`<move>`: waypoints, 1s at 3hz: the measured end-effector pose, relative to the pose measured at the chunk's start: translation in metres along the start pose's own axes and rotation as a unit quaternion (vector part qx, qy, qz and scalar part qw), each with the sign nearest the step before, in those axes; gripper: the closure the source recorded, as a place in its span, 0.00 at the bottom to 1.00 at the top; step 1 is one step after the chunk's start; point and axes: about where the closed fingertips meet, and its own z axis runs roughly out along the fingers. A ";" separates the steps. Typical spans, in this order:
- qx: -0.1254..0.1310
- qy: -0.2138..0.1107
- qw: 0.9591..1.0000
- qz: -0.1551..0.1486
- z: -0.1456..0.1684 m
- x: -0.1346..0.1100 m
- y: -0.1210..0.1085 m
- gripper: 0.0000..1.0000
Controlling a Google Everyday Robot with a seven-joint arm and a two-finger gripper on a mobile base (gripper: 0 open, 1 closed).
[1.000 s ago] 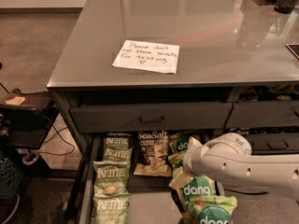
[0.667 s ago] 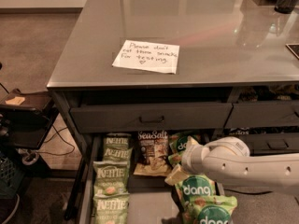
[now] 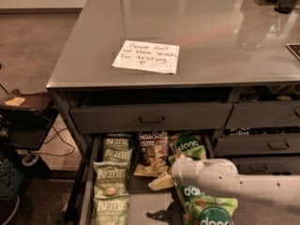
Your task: Pick brown chip bag from middle drawer and place on counter
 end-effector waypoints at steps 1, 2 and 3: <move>-0.019 -0.021 0.999 0.037 0.012 0.010 0.017 0.00; -0.009 -0.017 1.000 0.017 0.009 0.012 0.008 0.00; 0.026 -0.030 0.998 -0.041 0.003 0.010 -0.021 0.00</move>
Offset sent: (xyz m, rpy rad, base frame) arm -0.0042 0.0022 -0.0205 0.0061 -0.0339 -0.0114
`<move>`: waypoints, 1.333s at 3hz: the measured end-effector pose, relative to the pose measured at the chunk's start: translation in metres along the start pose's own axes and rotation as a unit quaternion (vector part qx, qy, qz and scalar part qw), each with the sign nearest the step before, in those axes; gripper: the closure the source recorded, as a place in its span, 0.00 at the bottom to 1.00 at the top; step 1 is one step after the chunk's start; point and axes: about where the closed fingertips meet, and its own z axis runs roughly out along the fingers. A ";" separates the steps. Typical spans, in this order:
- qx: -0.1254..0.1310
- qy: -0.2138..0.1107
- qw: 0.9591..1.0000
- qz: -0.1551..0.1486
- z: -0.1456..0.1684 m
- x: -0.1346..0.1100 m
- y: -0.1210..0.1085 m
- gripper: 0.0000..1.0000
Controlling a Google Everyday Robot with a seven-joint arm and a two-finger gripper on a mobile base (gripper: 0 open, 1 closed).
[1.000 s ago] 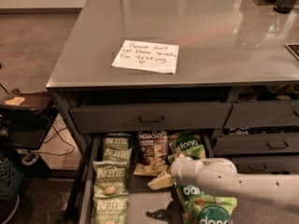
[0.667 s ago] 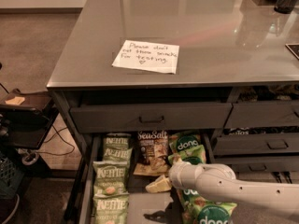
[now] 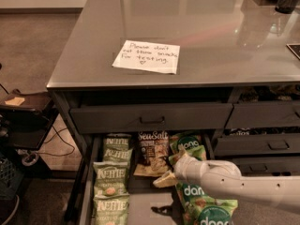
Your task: Pick brown chip bag from middle drawer and place on counter
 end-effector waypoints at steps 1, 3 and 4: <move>0.028 -0.018 0.998 -0.049 0.002 -0.005 -0.021 0.00; 0.036 -0.034 0.995 -0.087 0.044 -0.015 -0.018 0.00; 0.035 -0.016 0.995 -0.093 0.071 -0.017 -0.015 0.00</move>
Offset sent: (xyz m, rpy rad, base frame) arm 0.0445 0.0353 -0.0155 -0.0670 -0.2492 0.0578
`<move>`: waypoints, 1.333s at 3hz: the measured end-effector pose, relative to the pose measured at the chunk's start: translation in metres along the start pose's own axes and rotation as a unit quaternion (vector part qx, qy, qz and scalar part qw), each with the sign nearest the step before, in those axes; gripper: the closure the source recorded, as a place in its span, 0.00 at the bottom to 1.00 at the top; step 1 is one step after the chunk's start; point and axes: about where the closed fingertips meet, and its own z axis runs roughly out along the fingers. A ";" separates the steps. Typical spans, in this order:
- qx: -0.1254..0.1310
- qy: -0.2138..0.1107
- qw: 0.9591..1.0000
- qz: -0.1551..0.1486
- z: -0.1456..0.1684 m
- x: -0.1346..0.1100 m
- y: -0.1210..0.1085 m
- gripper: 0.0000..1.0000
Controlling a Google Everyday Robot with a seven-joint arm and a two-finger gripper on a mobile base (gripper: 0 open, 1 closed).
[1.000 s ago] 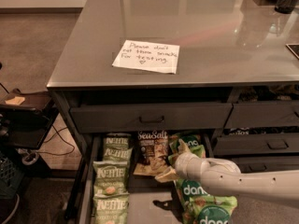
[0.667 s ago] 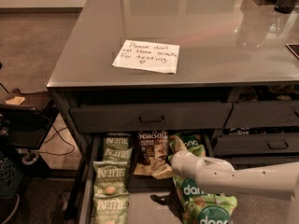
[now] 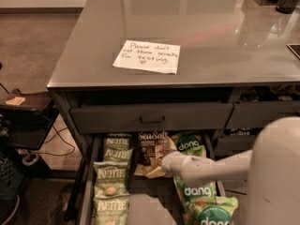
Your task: Pick brown chip bag from middle drawer and place on counter
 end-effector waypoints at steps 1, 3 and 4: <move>-0.002 0.019 1.000 -0.002 0.020 0.001 0.001 0.00; 0.004 0.038 0.999 -0.006 0.042 0.012 -0.009 0.00; 0.013 0.038 0.999 -0.015 0.048 0.022 -0.021 0.00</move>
Offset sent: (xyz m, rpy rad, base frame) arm 0.0227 0.0255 -0.0313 -0.0790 0.0476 -0.0180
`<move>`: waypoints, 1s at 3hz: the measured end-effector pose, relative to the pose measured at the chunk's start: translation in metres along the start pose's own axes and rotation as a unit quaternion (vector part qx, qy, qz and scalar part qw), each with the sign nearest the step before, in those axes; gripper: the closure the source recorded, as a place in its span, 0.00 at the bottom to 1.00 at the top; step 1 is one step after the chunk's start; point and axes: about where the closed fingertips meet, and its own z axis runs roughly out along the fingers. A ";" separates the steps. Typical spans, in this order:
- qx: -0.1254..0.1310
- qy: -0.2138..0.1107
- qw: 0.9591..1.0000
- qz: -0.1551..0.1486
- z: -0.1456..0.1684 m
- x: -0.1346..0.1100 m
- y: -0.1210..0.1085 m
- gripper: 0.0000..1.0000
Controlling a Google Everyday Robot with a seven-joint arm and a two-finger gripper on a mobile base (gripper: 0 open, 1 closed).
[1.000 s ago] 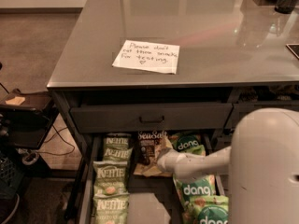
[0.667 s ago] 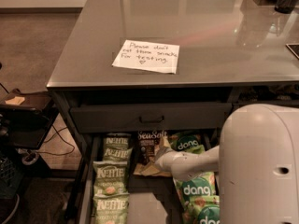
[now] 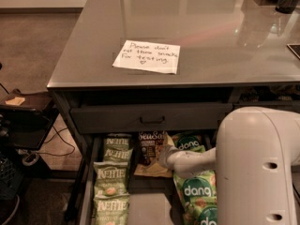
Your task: Pick brown chip bag from middle drawer and place on counter
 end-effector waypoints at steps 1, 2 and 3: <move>0.008 0.003 1.000 -0.013 0.005 0.013 -0.013 0.19; 0.007 0.002 1.000 -0.013 0.004 0.013 -0.015 0.41; 0.007 0.002 1.000 -0.013 0.004 0.012 -0.015 0.66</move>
Offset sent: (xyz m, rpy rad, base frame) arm 0.0164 -0.0286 -0.0172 -0.0154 -0.0172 0.0085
